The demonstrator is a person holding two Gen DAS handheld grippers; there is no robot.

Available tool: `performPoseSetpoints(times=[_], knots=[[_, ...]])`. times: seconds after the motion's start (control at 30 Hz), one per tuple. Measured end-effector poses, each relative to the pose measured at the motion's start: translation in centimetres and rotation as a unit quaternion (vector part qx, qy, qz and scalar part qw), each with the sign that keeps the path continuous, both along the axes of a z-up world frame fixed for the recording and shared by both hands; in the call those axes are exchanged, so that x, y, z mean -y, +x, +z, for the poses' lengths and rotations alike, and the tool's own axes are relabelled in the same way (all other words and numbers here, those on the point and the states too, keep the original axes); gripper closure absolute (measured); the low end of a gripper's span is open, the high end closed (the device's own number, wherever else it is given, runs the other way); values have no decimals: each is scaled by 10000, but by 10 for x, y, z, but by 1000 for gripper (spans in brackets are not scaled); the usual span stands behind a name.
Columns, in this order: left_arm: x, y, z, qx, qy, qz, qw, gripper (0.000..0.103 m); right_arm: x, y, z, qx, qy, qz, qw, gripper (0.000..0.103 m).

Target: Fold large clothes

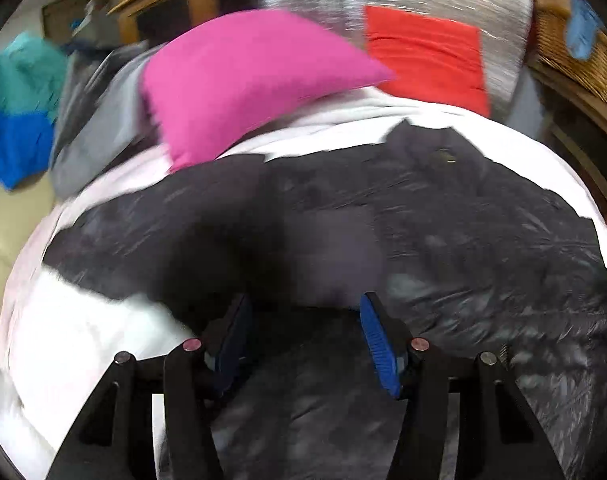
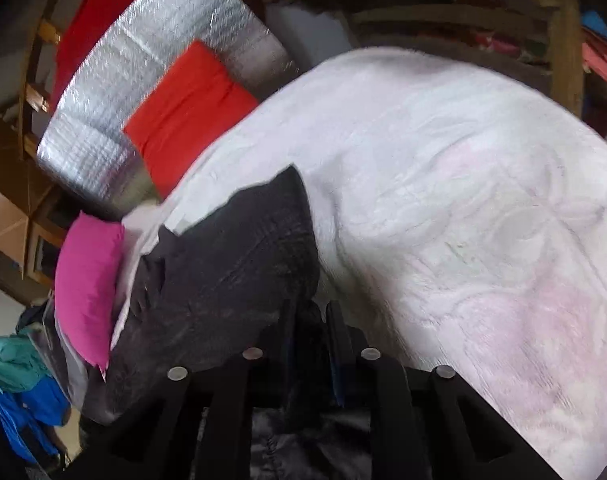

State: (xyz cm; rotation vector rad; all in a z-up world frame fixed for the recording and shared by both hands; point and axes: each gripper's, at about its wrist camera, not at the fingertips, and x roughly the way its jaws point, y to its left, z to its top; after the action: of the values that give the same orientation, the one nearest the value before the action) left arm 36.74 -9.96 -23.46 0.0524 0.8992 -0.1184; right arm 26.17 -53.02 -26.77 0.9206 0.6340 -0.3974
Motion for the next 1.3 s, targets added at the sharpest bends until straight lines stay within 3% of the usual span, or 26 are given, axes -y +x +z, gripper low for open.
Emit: performPoseSetpoints(times=[0.03, 0.07, 0.1, 0.17, 0.27, 0.3, 0.37, 0.4, 0.43, 0.57, 0.63, 0.77, 0.83, 0.9, 0.97, 1.1, 1.17, 1.3], knots=[[-11, 1, 1, -46, -122, 49, 9999, 45, -3, -5, 5, 113, -24, 1, 9999, 36], [-25, 2, 3, -93, -293, 77, 9995, 44, -11, -7, 12, 310, -65, 30, 9995, 24], [-39, 6, 5, -110, -449, 124, 9989, 44, -21, -6, 19, 505, -164, 88, 9985, 19], [-65, 11, 9, -60, -575, 361, 9977, 44, -41, 0, 29, 629, -437, 362, 9964, 19], [-114, 23, 16, 63, -737, 880, 9934, 37, -67, 22, 27, 439, -630, 774, 9940, 22], [-137, 25, 18, 64, -957, 1064, 9897, 36, -74, 34, 19, 316, -575, 1011, 9927, 28], [-167, 28, 19, 123, -1017, 1448, 9841, 36, -84, 56, 3, -128, -510, 1313, 9899, 50], [-178, 30, 19, 149, -994, 1601, 9820, 36, -87, 65, -7, -451, -450, 1438, 9876, 56], [-190, 31, 17, 149, -1002, 1726, 9798, 36, -90, 74, -19, -744, -336, 1533, 9848, 56], [-239, 39, 0, -93, -1479, 2182, 9646, 36, -97, 72, -3, -428, -398, 1353, 9891, 57], [-255, 48, -14, -324, -1831, 2324, 9547, 36, -104, 68, 8, -150, -410, 1358, 9898, 57], [-280, 63, -48, -765, -2680, 2729, 9208, 36, -117, 70, 8, -101, -481, 1391, 9891, 57], [-294, 69, -66, -768, -3235, 2914, 8970, 36, -118, 68, 1, -203, -469, 1438, 9883, 57], [-303, 73, -74, -755, -3533, 2998, 8829, 37, -117, 71, -3, -232, -420, 1450, 9883, 57], [-308, 78, -82, -732, -3677, 3041, 8757, 38, -112, 66, -7, -206, -385, 1464, 9883, 57], [-312, 87, -94, -510, -3733, 3068, 8740, 70, -108, 59, -5, -194, -346, 1439, 9888, 57], [-312, 93, -96, -510, -3752, 3062, 8734, 78, -106, 61, -5, -213, -339, 1421, 9890, 57], [-310, 100, -84, -282, -3619, 2963, 8834, 95, -103, 60, -4, -185, -310, 1375, 9898, 57]])
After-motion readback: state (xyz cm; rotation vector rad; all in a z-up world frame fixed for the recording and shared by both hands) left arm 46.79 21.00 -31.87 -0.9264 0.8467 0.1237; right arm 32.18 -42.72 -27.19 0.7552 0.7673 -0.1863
